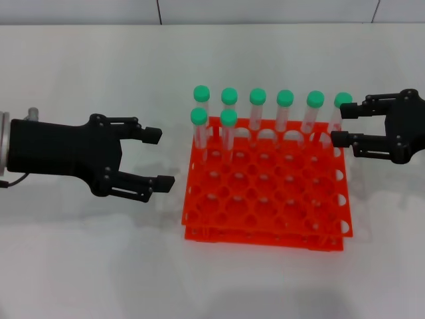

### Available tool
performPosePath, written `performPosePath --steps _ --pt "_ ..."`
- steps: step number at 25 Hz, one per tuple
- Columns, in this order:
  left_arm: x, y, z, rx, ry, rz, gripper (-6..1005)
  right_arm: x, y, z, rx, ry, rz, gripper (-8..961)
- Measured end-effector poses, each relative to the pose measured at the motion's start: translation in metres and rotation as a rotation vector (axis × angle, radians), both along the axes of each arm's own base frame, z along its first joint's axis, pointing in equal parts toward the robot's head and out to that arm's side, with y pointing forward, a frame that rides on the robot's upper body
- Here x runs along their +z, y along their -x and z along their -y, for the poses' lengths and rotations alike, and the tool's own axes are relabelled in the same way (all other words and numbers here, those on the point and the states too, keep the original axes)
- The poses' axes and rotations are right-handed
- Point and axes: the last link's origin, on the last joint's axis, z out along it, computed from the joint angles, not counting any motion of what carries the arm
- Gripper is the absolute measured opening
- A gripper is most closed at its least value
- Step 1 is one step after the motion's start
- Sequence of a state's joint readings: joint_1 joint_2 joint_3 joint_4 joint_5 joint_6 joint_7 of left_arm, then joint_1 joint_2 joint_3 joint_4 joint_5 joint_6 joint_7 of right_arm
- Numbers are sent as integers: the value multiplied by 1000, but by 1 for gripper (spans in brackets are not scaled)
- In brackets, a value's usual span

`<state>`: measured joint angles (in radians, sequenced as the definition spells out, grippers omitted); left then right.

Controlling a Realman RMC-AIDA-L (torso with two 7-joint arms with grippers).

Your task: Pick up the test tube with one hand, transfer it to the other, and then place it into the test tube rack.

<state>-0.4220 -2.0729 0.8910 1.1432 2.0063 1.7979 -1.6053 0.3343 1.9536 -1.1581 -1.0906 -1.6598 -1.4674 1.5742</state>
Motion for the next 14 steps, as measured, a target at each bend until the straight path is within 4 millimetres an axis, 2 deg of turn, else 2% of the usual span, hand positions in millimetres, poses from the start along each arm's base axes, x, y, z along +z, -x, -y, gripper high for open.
performPosePath --steps 14 --pt "0 -2 -1 -6 -7 9 874 0 1 -1 -1 -4 -3 526"
